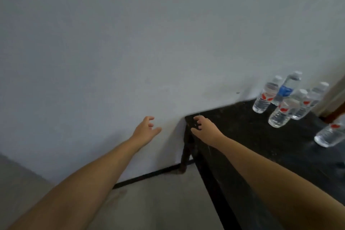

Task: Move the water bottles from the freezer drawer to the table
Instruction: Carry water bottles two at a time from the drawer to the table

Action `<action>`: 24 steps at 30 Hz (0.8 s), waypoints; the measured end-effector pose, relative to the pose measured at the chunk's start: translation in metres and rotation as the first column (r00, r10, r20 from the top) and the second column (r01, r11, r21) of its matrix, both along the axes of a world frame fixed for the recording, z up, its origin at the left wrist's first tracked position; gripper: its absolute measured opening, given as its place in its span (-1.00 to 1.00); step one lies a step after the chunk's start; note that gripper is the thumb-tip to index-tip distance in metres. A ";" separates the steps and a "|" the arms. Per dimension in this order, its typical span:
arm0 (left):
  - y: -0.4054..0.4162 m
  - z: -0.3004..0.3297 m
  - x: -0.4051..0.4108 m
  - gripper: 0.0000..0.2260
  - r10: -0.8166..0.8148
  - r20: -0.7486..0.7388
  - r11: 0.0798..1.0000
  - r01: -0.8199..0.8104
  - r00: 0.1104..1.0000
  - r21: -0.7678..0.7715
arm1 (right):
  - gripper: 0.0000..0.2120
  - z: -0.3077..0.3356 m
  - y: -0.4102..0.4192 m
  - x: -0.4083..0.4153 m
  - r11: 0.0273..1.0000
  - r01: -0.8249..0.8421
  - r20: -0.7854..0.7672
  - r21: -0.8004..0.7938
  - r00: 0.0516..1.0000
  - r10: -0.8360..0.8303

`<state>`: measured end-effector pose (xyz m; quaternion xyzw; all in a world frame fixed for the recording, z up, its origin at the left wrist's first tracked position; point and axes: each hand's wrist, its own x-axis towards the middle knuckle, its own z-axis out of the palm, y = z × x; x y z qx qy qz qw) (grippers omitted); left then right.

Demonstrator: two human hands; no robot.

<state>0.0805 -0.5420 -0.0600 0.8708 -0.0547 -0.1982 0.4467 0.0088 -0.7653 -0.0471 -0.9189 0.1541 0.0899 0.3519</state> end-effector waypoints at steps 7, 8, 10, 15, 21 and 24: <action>0.193 0.012 -0.060 -0.50 0.286 0.020 0.958 -0.286 0.958 0.011 | -0.54 -0.005 0.175 0.010 0.955 -0.297 0.023 -0.005 0.955 0.297; 0.218 0.012 -0.073 -0.50 0.322 0.023 0.947 -0.322 0.947 0.012 | -0.54 -0.007 0.200 0.008 0.941 -0.339 0.017 -0.005 0.941 0.339; 0.268 0.011 -0.101 -0.50 0.403 0.013 0.915 -0.403 0.915 0.016 | -0.55 -0.009 0.251 0.002 0.905 -0.425 0.022 0.000 0.905 0.425; 0.382 0.012 -0.175 -0.52 0.647 -0.031 0.762 -0.647 0.762 0.018 | -0.55 -0.010 0.379 -0.020 0.755 -0.656 0.041 0.010 0.755 0.655; 0.482 0.013 -0.278 -0.54 0.870 -0.007 0.494 -0.869 0.494 0.023 | -0.57 -0.010 0.521 -0.054 0.518 -0.855 0.035 0.012 0.518 0.855; 0.514 0.013 -0.330 -0.51 0.929 -0.001 0.369 -0.927 0.370 0.067 | -0.57 -0.009 0.583 -0.076 0.376 -0.926 0.018 0.034 0.377 0.926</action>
